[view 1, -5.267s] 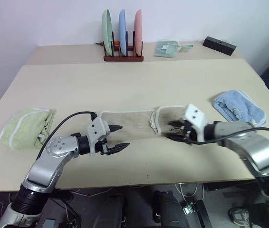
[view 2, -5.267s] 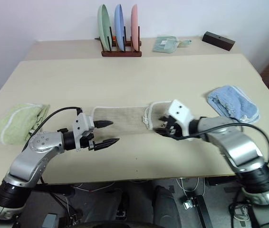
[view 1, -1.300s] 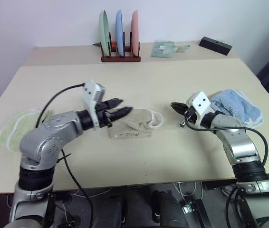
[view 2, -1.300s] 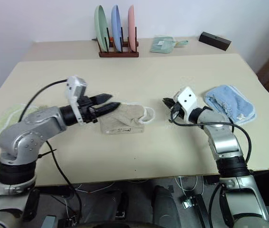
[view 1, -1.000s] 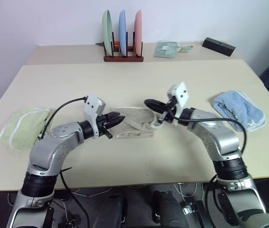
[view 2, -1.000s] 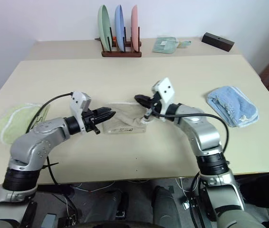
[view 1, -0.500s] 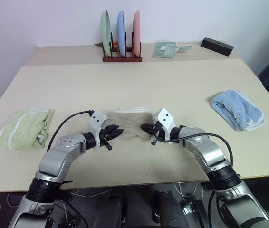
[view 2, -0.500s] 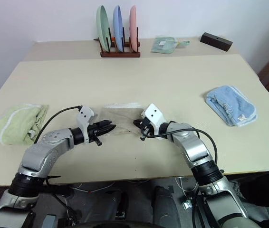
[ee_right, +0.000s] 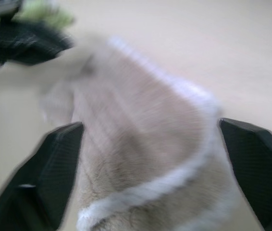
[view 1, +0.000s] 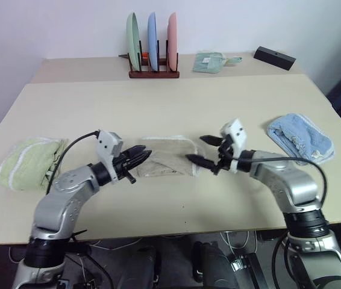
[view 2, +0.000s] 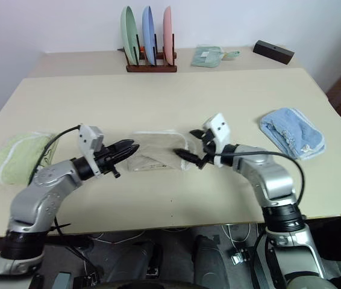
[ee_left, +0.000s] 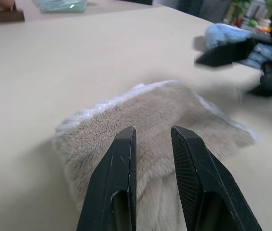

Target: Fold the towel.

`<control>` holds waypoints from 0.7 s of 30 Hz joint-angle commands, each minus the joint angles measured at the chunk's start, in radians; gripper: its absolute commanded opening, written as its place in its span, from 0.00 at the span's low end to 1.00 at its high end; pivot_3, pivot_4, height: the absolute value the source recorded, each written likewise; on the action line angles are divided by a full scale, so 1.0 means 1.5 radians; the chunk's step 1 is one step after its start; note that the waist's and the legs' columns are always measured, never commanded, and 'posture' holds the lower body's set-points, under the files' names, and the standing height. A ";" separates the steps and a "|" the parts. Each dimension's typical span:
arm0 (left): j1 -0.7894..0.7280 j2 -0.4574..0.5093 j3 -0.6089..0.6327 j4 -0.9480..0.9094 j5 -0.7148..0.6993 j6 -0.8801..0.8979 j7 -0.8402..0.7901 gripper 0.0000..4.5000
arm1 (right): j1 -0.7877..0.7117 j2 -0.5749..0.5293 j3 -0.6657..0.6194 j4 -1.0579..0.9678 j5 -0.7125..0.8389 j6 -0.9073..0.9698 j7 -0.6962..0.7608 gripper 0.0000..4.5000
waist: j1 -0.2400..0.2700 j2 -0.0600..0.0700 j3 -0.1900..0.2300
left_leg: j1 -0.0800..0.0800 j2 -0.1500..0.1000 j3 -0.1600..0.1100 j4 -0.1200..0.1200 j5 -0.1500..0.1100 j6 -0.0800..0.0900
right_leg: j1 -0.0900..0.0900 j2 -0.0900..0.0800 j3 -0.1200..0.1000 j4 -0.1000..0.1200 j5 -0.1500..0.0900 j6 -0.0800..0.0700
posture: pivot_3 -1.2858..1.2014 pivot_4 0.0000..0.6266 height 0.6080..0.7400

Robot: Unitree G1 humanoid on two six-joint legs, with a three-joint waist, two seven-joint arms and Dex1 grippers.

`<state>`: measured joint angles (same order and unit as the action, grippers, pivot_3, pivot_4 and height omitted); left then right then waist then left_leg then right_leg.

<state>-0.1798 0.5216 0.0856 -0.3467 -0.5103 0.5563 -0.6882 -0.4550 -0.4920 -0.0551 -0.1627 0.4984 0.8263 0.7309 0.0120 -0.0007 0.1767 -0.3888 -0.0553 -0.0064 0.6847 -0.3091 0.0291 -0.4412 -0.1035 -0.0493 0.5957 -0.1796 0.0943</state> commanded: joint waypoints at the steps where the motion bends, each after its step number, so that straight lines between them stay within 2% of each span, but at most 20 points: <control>1: 0.026 0.044 0.012 -0.022 0.019 -0.027 -0.027 0.25 | -0.031 0.033 -0.081 0.033 0.089 0.205 -0.080 0.99 | -0.001 0.000 0.000 | 0.000 0.000 0.000 0.000 0.000 0.000 | 0.000 0.000 0.000 0.000 0.000 0.000 | 0.52 0.24 1.00; 5: 0.033 0.061 0.022 -0.011 0.021 -0.033 -0.032 0.25 | -0.041 0.072 -0.083 0.042 0.105 0.263 -0.117 0.99 | 0.000 0.000 0.000 | -0.001 0.000 0.000 0.000 0.000 0.000 | -0.001 0.000 0.000 0.000 0.000 0.000 | 0.52 0.24 1.00; 14: 0.066 0.069 0.048 -0.048 -0.020 -0.023 -0.050 0.25 | -0.077 0.153 -0.045 0.078 0.098 0.288 -0.167 0.99 | -0.003 0.000 0.000 | -0.001 0.000 0.000 0.000 0.000 0.000 | -0.001 0.000 0.000 0.000 0.000 0.000 | 0.52 0.24 1.00; 17: 0.074 0.066 0.045 -0.055 -0.020 -0.021 -0.044 0.25 | -0.088 0.180 -0.039 0.102 0.087 0.278 -0.186 0.82 | -0.002 0.000 0.000 | -0.001 0.000 0.000 0.000 0.000 0.000 | -0.001 0.000 0.000 0.000 0.000 0.000 | 0.52 0.24 1.00; 21: 0.079 0.062 0.043 -0.063 -0.019 -0.022 -0.038 0.25 | -0.091 0.199 -0.041 0.114 0.081 0.275 -0.205 0.39 | -0.001 0.000 0.000 | -0.001 0.000 0.000 0.000 0.001 -0.001 | -0.001 0.000 -0.001 0.000 0.000 0.000 | 0.52 0.24 1.00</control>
<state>-0.0620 0.6162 0.1378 -0.4015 -0.5289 0.5348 -0.7496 -0.5723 -0.2041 -0.1052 0.0138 0.6123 1.2502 0.4340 0.0098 -0.0004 0.1768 -0.3902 -0.0555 -0.0061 0.6841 -0.3078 0.0267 -0.4430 -0.1028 -0.0501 0.5961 -0.1794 0.0941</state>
